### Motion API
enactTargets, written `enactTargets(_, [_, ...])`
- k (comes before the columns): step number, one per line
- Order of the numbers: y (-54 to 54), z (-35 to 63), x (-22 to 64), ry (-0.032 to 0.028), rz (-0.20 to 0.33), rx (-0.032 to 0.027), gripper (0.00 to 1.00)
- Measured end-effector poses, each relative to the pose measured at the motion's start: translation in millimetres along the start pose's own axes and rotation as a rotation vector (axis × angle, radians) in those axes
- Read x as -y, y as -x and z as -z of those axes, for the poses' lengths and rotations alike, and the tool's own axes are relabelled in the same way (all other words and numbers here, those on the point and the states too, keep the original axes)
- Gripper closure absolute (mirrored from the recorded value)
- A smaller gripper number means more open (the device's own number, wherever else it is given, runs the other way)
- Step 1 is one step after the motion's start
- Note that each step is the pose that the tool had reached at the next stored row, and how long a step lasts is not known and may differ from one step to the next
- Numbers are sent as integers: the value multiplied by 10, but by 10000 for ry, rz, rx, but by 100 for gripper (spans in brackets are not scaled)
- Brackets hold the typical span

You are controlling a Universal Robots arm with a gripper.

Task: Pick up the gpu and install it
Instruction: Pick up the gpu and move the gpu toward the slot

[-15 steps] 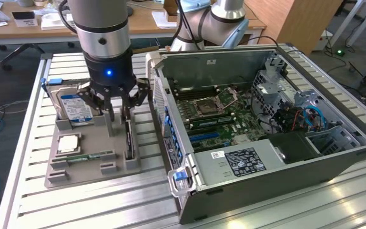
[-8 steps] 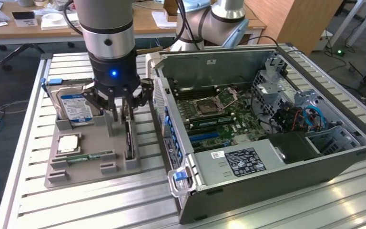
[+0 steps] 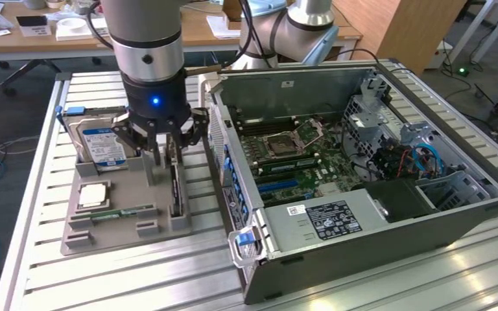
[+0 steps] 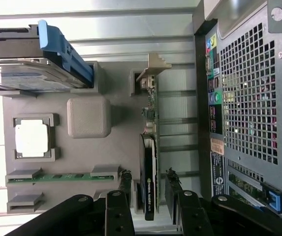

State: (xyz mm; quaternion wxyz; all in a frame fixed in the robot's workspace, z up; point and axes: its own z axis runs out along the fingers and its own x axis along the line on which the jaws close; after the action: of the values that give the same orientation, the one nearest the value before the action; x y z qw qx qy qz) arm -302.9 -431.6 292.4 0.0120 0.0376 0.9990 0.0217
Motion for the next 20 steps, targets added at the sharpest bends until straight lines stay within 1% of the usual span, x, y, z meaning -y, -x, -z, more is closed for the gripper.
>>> enactTargets(9, [-3, -147, 7, 0, -1, 0, 58])
enactTargets(20, [-1, -285, 12, 0, 0, -2, 58])
